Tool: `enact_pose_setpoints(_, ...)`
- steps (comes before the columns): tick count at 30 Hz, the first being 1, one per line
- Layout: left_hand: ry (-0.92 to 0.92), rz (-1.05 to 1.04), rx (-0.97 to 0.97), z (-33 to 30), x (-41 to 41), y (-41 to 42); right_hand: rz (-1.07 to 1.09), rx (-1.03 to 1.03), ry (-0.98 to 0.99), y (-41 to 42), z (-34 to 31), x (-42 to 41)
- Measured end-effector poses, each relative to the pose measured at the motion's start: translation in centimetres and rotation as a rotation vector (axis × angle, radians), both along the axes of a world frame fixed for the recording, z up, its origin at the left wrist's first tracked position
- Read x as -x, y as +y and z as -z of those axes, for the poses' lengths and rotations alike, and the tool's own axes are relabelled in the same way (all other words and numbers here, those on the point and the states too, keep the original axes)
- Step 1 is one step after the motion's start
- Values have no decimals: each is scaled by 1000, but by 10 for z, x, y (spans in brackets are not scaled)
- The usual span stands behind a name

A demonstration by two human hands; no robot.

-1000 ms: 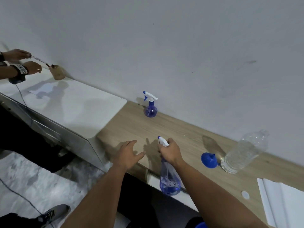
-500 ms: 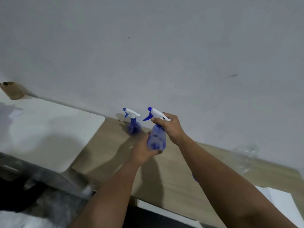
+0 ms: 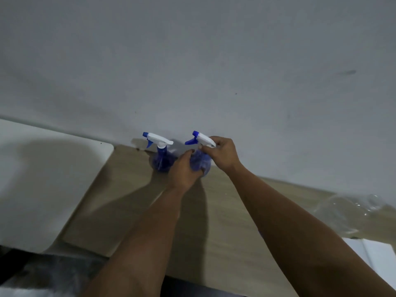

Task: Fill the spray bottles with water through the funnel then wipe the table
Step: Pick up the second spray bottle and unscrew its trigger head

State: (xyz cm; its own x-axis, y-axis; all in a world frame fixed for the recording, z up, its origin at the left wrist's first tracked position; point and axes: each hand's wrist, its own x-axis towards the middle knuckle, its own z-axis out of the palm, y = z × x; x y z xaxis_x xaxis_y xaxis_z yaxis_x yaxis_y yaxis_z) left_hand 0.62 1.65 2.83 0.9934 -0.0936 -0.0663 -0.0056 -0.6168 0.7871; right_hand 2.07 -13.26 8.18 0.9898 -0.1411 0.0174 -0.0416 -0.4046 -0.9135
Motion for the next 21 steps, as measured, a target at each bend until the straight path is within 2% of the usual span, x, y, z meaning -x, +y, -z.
enact_pose_setpoints(4, -55, -16, -56, 16, -16, 0, -55, 47, 14, 6, 7, -16)
enact_pose_setpoints(8, 37, -25, -72, 25, -23, 0, -35, 65, 18, 11, 23, -18)
enact_pose_setpoints(15, -11, -14, -121, 32, -11, 14, -17, 138, 33, 21, 21, -4)
enact_pose_setpoints(17, -31, -29, -98, 35, -4, 27, 41, 222, -73, 28, 7, 7)
enact_pose_setpoints(19, -27, -112, -79, 32, 3, 42, 148, 334, -294, 39, -8, 17)
enact_pose_setpoints(21, -15, -194, -99, 27, 9, 59, 153, 392, -450, 55, -25, 22)
